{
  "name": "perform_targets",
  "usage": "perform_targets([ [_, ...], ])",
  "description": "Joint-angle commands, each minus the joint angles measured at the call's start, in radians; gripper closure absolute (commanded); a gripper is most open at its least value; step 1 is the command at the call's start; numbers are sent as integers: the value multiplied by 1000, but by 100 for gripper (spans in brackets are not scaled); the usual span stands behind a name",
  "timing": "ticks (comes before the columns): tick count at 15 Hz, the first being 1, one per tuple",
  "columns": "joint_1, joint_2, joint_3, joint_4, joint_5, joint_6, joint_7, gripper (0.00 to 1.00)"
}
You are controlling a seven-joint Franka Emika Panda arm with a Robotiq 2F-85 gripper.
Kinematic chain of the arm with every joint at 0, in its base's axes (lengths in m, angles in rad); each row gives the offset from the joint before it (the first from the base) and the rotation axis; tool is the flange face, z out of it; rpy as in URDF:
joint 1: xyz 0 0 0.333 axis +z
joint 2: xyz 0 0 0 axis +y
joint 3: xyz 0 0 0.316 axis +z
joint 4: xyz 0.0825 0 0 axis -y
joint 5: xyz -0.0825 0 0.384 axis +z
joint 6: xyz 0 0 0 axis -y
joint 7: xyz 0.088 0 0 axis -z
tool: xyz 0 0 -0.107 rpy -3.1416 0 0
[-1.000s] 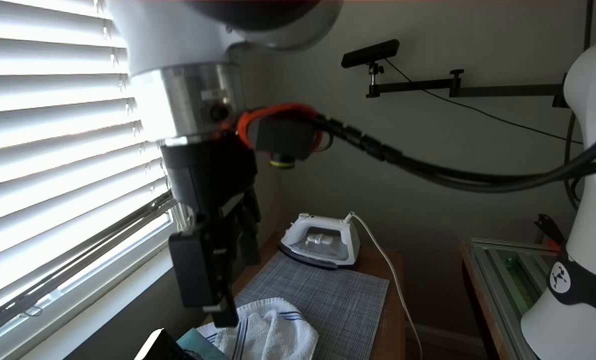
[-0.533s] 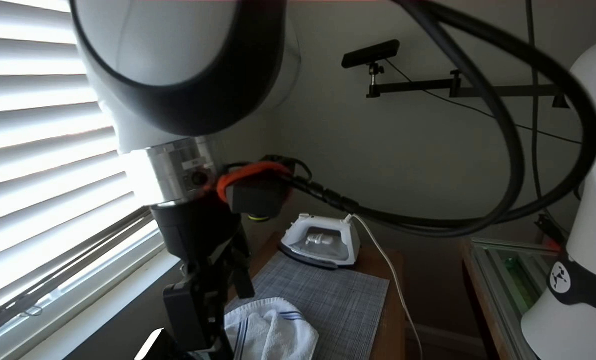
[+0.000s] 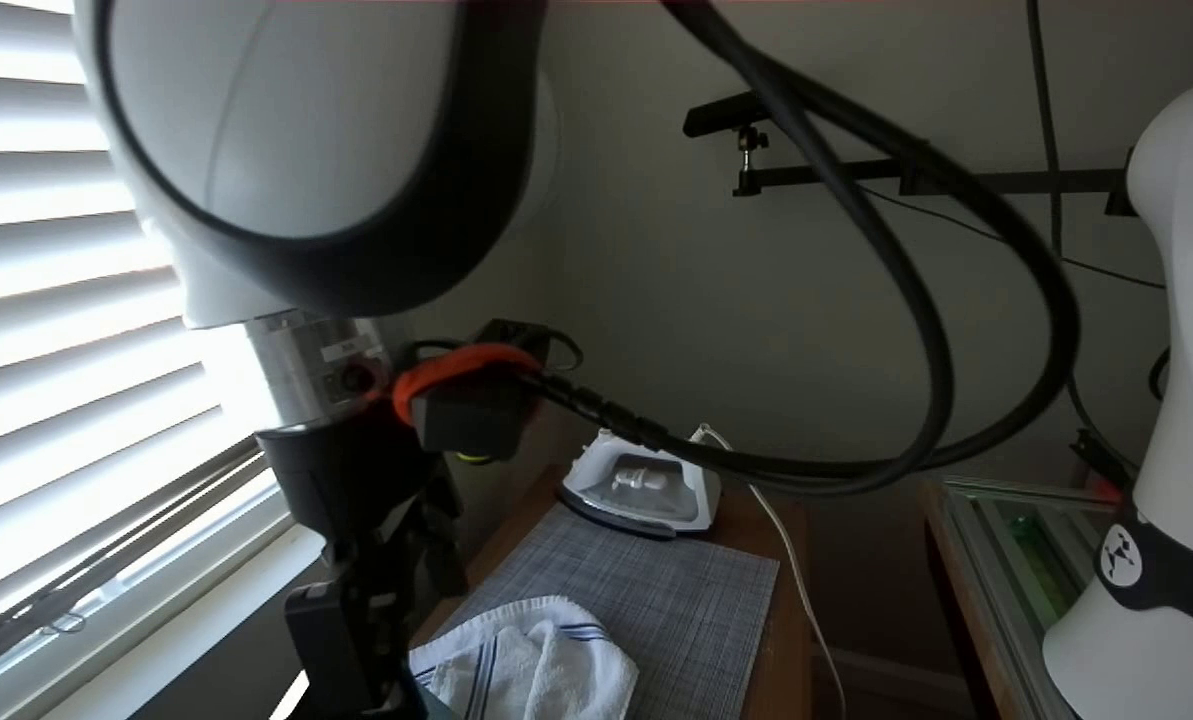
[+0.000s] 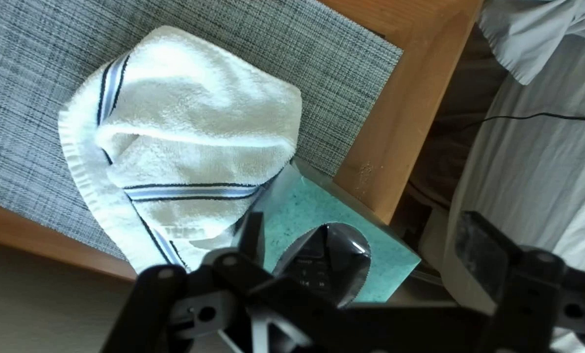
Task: Remove the remote from the box and put it on the towel on the table
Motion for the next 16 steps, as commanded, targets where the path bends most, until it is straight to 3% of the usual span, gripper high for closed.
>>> perform_targets([
  [1,6,107,6,124,-11,-43,29,0],
  [9,27,283,-21,296,-32,-43,115,0],
  [16,31,362,-60,392,-64,-69,126,0],
])
